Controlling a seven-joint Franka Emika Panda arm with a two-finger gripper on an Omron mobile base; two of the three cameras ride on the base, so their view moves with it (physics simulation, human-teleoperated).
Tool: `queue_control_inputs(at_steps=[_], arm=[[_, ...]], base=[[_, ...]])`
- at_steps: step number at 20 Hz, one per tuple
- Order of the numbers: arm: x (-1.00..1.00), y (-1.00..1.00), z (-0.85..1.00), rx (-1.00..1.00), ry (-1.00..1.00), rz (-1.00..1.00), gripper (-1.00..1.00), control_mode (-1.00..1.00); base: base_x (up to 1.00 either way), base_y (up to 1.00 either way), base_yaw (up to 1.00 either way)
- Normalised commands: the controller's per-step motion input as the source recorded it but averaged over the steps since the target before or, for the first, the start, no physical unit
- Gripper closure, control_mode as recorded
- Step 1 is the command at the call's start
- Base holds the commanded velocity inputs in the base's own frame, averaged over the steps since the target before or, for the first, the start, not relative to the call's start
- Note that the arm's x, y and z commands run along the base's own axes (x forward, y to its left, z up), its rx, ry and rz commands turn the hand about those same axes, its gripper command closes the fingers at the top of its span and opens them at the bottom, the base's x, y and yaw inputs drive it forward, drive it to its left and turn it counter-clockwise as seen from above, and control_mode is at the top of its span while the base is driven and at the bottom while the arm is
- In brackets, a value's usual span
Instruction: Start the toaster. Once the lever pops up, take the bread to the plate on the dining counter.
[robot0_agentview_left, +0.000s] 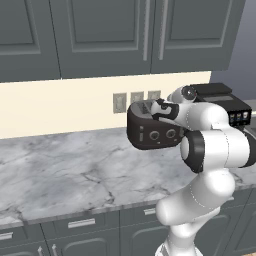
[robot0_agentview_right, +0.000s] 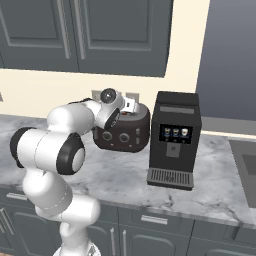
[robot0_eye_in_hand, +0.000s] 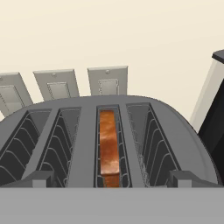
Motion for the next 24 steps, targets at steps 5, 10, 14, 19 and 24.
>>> queue_control_inputs(at_steps=[5, 10, 14, 19, 24], arm=[[0.00, 0.00, 0.00, 0.00, 0.00, 0.00, -1.00, -1.00], [0.00, 0.00, 0.00, 0.00, 0.00, 0.00, -1.00, -1.00], [0.00, 0.00, 0.00, 0.00, 0.00, 0.00, -1.00, -1.00], [0.00, 0.00, 0.00, 0.00, 0.00, 0.00, -1.00, -1.00], [0.00, 0.00, 0.00, 0.00, 0.00, 0.00, -1.00, -1.00]], base=[[0.00, 0.00, 0.00], [0.00, 0.00, 0.00], [0.00, 0.00, 0.00], [0.00, 0.00, 0.00], [0.00, 0.00, 0.00]])
